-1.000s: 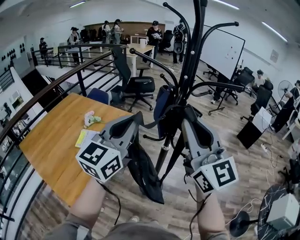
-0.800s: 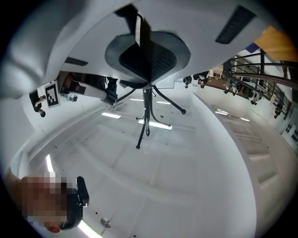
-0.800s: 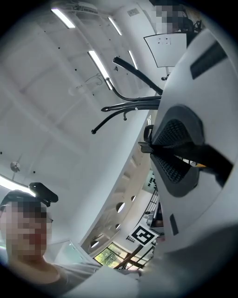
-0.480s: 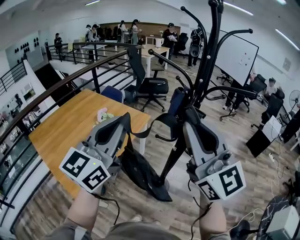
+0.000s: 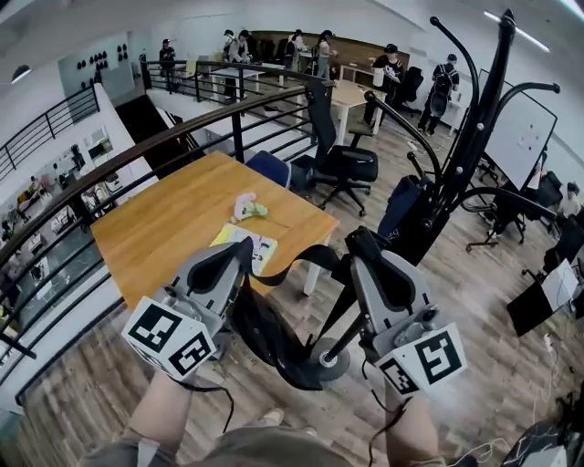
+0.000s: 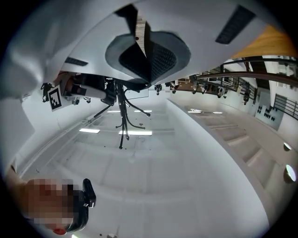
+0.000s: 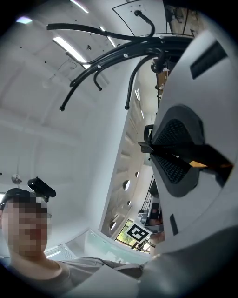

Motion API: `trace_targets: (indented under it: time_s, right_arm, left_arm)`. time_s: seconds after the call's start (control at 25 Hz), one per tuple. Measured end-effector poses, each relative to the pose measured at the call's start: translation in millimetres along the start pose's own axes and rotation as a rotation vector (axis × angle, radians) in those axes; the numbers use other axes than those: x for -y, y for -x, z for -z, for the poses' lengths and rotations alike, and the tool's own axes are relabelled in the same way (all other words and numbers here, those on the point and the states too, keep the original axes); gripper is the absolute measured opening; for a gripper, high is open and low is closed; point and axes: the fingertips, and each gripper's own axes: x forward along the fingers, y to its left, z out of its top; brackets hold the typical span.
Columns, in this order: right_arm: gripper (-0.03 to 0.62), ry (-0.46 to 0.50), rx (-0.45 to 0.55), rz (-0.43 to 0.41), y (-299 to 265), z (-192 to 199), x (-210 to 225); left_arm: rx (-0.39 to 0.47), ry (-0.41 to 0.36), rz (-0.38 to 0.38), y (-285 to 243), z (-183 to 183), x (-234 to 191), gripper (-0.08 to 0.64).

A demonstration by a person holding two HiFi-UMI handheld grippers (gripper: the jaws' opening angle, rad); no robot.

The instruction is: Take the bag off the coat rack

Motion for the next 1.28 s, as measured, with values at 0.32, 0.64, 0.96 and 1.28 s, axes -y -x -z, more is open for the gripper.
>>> trace_targets:
  time_s: [0.32,0.64,0.96,1.28]
  right_arm:
    - [0.071,-0.067,-0.087,-0.103,-23,55,-31]
    - [0.071,-0.145,-0.182,-0.148,-26,111,-45]
    - [0.070,-0.221,-0.292,-0.176,-9,160,-51]
    - [0.069,-0.247,-0.323,-0.154,4,173,-41]
  left_arm:
    - [-0.109,0.014,-0.132,41,47,-40,0.015]
    - [-0.216,0.067,-0.204,67,100,-53,0.015]
    - [-0.316,0.121,-0.231,82,151,-48,0.015]
    - [-0.348,0.146,-0.235,84,168,-44,0.015]
